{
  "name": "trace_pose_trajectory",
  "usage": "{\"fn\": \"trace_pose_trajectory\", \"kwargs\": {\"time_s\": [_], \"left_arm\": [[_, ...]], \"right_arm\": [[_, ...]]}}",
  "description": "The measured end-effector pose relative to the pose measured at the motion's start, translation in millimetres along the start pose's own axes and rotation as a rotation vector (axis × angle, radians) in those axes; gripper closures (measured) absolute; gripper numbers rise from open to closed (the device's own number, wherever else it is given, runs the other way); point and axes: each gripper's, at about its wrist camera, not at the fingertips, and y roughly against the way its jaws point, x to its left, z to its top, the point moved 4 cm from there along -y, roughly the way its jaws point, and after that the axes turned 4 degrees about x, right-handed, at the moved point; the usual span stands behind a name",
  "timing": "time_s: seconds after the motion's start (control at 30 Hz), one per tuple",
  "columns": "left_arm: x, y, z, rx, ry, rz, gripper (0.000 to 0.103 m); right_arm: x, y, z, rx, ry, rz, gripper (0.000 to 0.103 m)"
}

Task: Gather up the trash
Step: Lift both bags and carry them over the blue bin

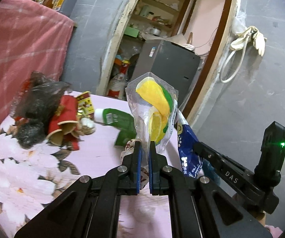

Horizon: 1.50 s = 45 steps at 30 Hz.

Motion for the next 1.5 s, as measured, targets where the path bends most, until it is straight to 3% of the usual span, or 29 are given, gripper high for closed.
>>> {"fn": "trace_pose_trajectory", "kwargs": {"time_s": [0.13, 0.47, 0.77, 1.13, 1.5], "left_arm": [[3.5, -6.3, 1.9, 0.028, 0.015, -0.021, 0.099], [36.9, -12.9, -5.9, 0.129, 0.124, -0.005, 0.097], [52.6, 2.0, -5.2, 0.124, 0.169, 0.008, 0.091], [71.6, 23.4, -9.7, 0.110, 0.205, 0.035, 0.091], [68.1, 46.1, -3.9, 0.030, 0.158, 0.063, 0.095]], "right_arm": [[-3.8, 2.3, 3.5, -0.007, -0.012, 0.009, 0.100], [-0.6, -11.3, -10.3, 0.075, -0.002, 0.039, 0.100], [2.2, -16.7, -15.1, 0.108, 0.000, 0.048, 0.100], [8.3, -20.7, -14.7, 0.118, 0.012, 0.050, 0.100], [14.2, -19.3, -14.9, 0.100, 0.033, 0.045, 0.100]]}}
